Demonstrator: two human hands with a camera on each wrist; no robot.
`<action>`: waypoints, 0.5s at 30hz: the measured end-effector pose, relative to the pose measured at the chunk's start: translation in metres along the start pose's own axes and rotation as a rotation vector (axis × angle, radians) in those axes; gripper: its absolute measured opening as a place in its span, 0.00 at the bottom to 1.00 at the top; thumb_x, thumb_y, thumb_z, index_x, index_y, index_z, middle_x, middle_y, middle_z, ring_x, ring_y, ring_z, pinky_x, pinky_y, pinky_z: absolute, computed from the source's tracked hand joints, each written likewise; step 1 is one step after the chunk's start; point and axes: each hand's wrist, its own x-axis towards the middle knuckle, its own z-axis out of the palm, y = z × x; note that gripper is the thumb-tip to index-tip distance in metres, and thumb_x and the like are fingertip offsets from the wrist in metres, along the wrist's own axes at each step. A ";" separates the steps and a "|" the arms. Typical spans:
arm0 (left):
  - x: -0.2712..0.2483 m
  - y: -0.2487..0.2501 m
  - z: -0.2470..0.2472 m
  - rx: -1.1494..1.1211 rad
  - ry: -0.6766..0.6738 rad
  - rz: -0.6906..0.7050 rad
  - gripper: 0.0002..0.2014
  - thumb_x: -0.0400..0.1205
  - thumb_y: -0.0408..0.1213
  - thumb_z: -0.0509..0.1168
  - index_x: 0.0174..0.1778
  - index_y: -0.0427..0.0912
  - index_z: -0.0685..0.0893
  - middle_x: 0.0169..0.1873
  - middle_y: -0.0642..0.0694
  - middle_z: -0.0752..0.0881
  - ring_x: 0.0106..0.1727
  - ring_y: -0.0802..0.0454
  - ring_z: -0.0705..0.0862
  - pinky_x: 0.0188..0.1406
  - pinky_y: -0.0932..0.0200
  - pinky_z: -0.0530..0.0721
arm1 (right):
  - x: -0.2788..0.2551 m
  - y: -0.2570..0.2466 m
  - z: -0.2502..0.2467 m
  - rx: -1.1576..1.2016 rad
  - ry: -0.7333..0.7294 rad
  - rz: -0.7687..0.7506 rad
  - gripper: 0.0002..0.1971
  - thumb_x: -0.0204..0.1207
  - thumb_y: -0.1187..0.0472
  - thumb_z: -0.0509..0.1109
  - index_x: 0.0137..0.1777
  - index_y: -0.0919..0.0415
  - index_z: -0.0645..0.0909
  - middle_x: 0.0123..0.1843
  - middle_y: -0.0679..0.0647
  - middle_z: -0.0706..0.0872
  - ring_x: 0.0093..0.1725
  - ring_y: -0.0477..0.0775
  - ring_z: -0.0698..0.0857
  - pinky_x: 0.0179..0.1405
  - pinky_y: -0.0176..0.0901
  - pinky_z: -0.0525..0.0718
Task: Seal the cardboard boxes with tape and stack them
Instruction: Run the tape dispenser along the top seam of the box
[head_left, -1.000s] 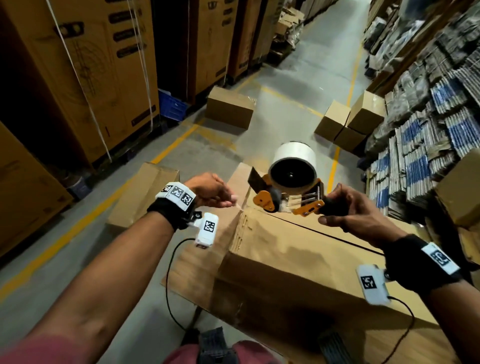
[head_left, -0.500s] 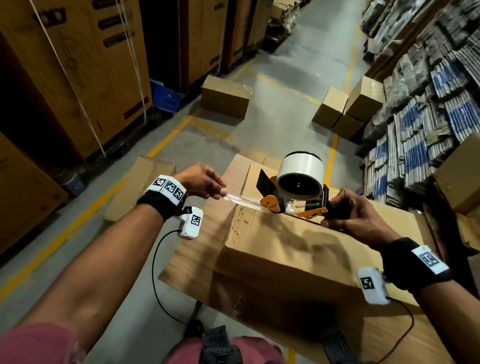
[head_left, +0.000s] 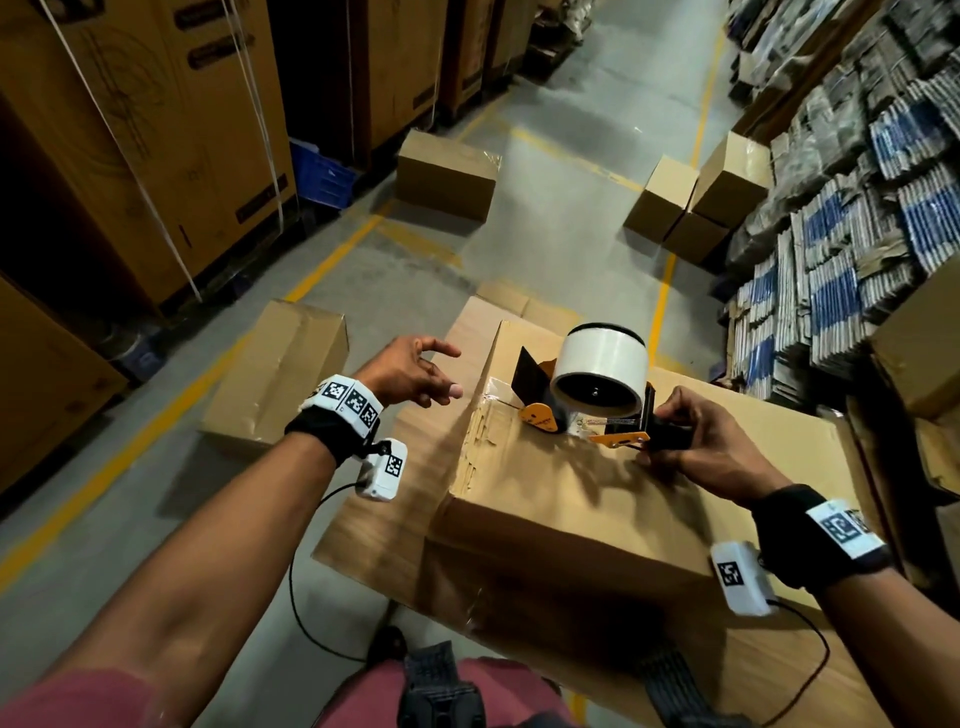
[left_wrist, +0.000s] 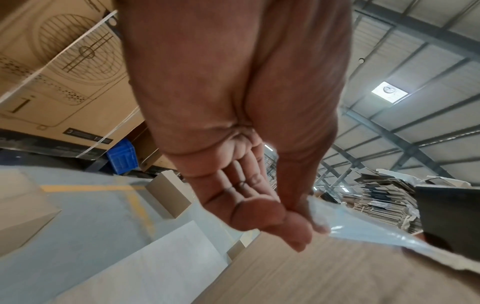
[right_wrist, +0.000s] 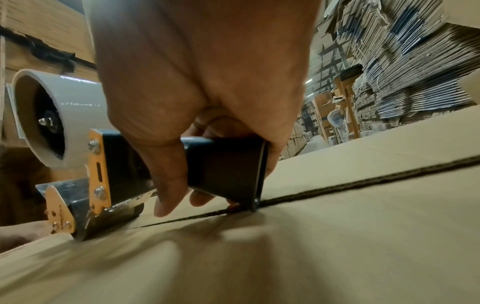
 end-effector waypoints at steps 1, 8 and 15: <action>-0.001 -0.003 0.002 -0.022 -0.007 0.010 0.29 0.76 0.26 0.81 0.72 0.41 0.80 0.45 0.34 0.94 0.41 0.46 0.93 0.34 0.57 0.87 | 0.000 0.001 -0.001 0.002 -0.005 -0.001 0.24 0.63 0.77 0.86 0.49 0.59 0.77 0.44 0.55 0.90 0.47 0.57 0.90 0.59 0.68 0.86; 0.002 -0.027 0.016 0.005 0.012 -0.024 0.46 0.69 0.24 0.85 0.83 0.45 0.73 0.59 0.34 0.88 0.54 0.40 0.91 0.44 0.51 0.93 | 0.005 0.000 -0.003 0.012 -0.056 0.024 0.23 0.65 0.77 0.85 0.52 0.62 0.76 0.48 0.62 0.92 0.51 0.68 0.91 0.59 0.76 0.85; -0.020 -0.050 0.034 0.243 0.293 0.160 0.51 0.65 0.40 0.90 0.83 0.59 0.73 0.70 0.50 0.79 0.61 0.52 0.84 0.56 0.54 0.89 | 0.008 0.002 -0.002 0.012 -0.066 0.061 0.26 0.57 0.69 0.92 0.46 0.53 0.79 0.50 0.70 0.89 0.54 0.78 0.89 0.55 0.79 0.86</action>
